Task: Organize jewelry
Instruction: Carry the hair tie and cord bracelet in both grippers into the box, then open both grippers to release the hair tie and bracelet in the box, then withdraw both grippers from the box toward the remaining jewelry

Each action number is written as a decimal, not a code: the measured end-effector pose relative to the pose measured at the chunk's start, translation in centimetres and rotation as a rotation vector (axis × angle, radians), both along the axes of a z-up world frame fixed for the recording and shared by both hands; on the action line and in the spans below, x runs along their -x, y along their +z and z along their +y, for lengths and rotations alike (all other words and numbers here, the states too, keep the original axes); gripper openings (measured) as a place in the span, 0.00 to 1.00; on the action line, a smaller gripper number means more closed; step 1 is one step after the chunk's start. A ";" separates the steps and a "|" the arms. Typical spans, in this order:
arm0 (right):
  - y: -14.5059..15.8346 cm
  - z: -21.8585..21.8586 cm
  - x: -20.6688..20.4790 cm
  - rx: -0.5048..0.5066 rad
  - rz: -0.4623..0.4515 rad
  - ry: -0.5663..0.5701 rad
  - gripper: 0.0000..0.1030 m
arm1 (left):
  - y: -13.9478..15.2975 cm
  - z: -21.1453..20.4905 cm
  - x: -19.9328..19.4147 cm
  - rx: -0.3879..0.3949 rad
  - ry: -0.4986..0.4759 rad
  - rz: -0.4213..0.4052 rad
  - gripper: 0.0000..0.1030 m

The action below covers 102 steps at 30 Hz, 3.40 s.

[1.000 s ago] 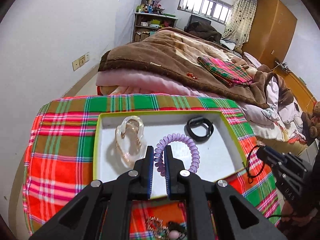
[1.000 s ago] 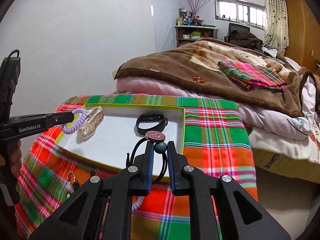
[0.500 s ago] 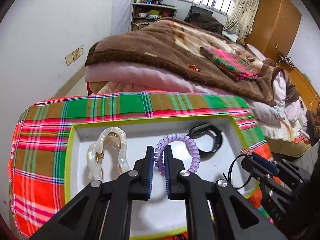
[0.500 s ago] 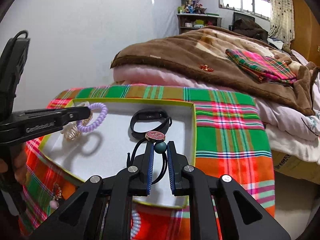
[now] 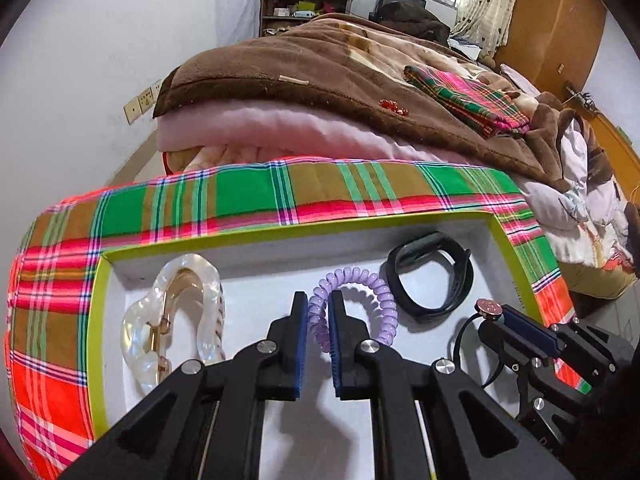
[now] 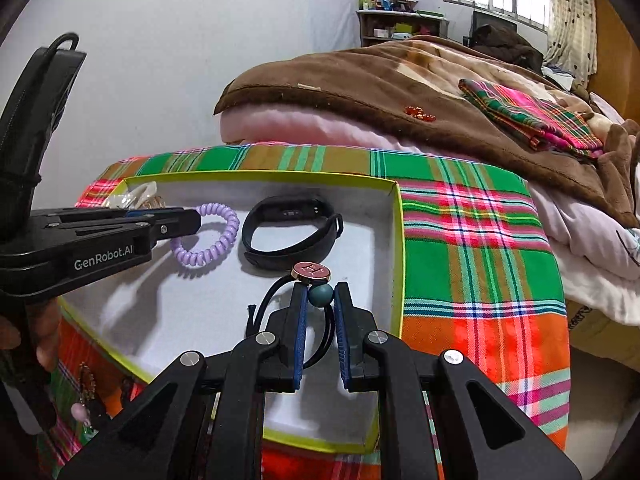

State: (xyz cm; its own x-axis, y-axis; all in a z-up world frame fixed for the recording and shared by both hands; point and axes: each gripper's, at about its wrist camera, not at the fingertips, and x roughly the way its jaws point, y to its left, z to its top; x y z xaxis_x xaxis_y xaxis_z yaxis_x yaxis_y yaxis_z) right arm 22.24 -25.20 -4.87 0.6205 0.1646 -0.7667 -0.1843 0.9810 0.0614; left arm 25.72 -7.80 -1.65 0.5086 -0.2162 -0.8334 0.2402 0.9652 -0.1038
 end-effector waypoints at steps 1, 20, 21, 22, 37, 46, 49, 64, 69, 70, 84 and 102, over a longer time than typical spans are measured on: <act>0.0 0.1 0.0 0.006 -0.001 0.000 0.13 | 0.0 0.0 -0.1 0.001 0.003 0.001 0.10; -0.5 1.1 -0.4 0.115 -0.015 0.022 0.13 | -0.6 0.0 -0.7 -0.024 0.021 0.007 0.11; -0.4 1.2 -0.3 0.118 -0.015 0.022 0.13 | -0.6 0.0 -0.6 -0.023 0.020 0.008 0.11; -0.5 1.2 -0.4 0.120 -0.016 0.022 0.13 | -0.6 0.0 -0.7 -0.021 0.020 0.009 0.11; 0.2 1.1 0.2 0.129 -0.035 0.013 0.16 | -0.1 -0.1 -0.3 0.003 0.017 0.020 0.26; 1.9 1.0 1.8 0.105 -0.071 -0.002 0.16 | 2.1 -0.1 2.2 0.016 0.002 -0.030 0.34; 2.4 1.1 2.5 0.100 -0.083 -0.006 0.17 | 2.8 0.3 3.3 0.028 0.006 -0.047 0.36; 4.4 0.7 7.5 0.039 -0.137 -0.026 0.18 | 4.9 3.3 9.8 0.037 0.050 -0.121 0.42; 4.6 0.7 9.2 0.020 -0.151 -0.030 0.19 | 4.9 4.2 11.9 0.044 0.072 -0.130 0.43; 4.7 0.7 9.5 0.016 -0.153 -0.031 0.19 | 4.9 4.4 12.3 0.045 0.077 -0.134 0.43; 2.2 -0.5 12.6 -0.053 -0.103 -0.045 0.46 | 3.0 8.3 18.1 0.124 0.107 -0.114 0.51; -0.9 0.8 9.8 -0.028 0.003 -0.037 0.46 | -0.4 12.3 20.4 0.157 0.161 -0.042 0.52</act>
